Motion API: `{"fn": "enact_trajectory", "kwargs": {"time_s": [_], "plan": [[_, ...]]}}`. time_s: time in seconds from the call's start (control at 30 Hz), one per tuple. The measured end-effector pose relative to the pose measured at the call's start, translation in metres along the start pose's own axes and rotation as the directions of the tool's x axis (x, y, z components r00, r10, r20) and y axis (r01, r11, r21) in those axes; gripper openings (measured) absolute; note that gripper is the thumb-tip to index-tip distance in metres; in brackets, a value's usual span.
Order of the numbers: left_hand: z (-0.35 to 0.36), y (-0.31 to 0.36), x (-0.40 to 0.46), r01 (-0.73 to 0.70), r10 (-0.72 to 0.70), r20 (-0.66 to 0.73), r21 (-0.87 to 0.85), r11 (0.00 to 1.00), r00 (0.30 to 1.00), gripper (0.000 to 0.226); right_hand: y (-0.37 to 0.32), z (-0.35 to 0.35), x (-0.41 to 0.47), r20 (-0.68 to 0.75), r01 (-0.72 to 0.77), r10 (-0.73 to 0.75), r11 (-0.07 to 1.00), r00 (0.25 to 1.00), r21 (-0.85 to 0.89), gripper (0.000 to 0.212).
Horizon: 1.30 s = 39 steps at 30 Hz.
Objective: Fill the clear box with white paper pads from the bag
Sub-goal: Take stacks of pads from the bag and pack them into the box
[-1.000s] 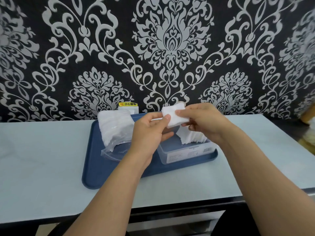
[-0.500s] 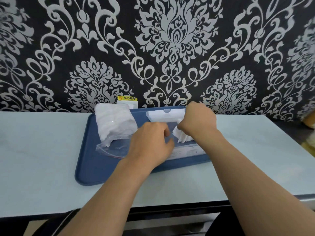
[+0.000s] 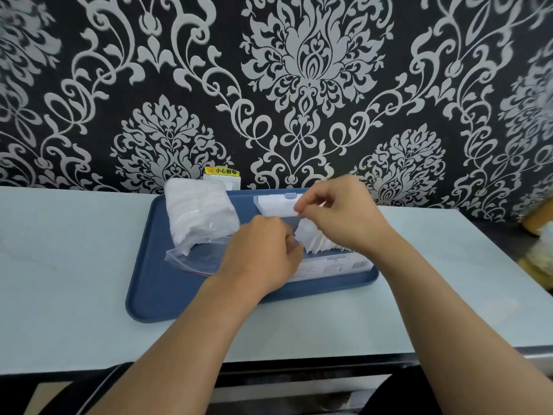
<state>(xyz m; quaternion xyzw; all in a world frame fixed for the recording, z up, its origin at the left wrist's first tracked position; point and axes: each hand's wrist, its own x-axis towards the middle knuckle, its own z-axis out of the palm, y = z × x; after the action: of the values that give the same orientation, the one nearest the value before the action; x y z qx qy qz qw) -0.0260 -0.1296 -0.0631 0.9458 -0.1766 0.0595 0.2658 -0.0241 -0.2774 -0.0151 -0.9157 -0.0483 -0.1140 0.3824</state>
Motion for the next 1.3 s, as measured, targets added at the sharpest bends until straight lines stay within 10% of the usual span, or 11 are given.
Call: {"fn": "enact_trajectory", "kwargs": {"time_s": [0.1, 0.37, 0.6, 0.77, 0.93, 1.1, 1.3], "plan": [[-0.001, 0.001, 0.000, 0.005, -0.005, 0.027, 0.020, 1.000, 1.000, 0.032, 0.005, 0.023, 0.007, 0.325, -0.103, 0.168, 0.973, 0.931, -0.206, 0.024], [-0.004, 0.000, -0.005, -0.068, 0.068, 0.008, 0.025, 0.997, 0.998, 0.026, 0.025, 0.025, 0.023, 0.195, -0.335, 0.388, 0.907, 0.901, -0.256, 0.020], [-0.067, -0.028, -0.017, -0.196, 0.082, -0.428, -0.231, 0.953, 0.900, 0.037, -0.043, 0.020, -0.024, 0.081, 0.001, -0.018, 0.981, 0.997, 0.196, 0.025], [-0.079, -0.088, -0.035, 0.264, -0.268, 0.108, 0.055, 0.963, 0.957, 0.097, -0.063, 0.079, -0.038, 0.475, 0.229, -0.131, 0.961, 0.870, -0.154, 0.023], [-0.068, -0.098, -0.034, 0.339, -0.338, -0.034, 0.038, 0.940, 0.941, 0.042, -0.055, 0.105, -0.027, 0.459, 0.182, -0.070, 0.962, 0.886, -0.204, 0.019], [-0.071, -0.096, -0.031, 0.334, -0.343, -0.093, -0.095, 0.938, 0.935, 0.032, -0.055, 0.120, -0.020, 0.433, 0.195, -0.052, 0.936, 0.900, -0.294, 0.080], [-0.070, -0.103, -0.036, 0.313, -0.366, -0.215, -0.246, 0.917, 0.905, 0.035, -0.059, 0.127, -0.006, 0.222, 0.222, -0.156, 0.924, 0.963, -0.311, 0.037]]}}
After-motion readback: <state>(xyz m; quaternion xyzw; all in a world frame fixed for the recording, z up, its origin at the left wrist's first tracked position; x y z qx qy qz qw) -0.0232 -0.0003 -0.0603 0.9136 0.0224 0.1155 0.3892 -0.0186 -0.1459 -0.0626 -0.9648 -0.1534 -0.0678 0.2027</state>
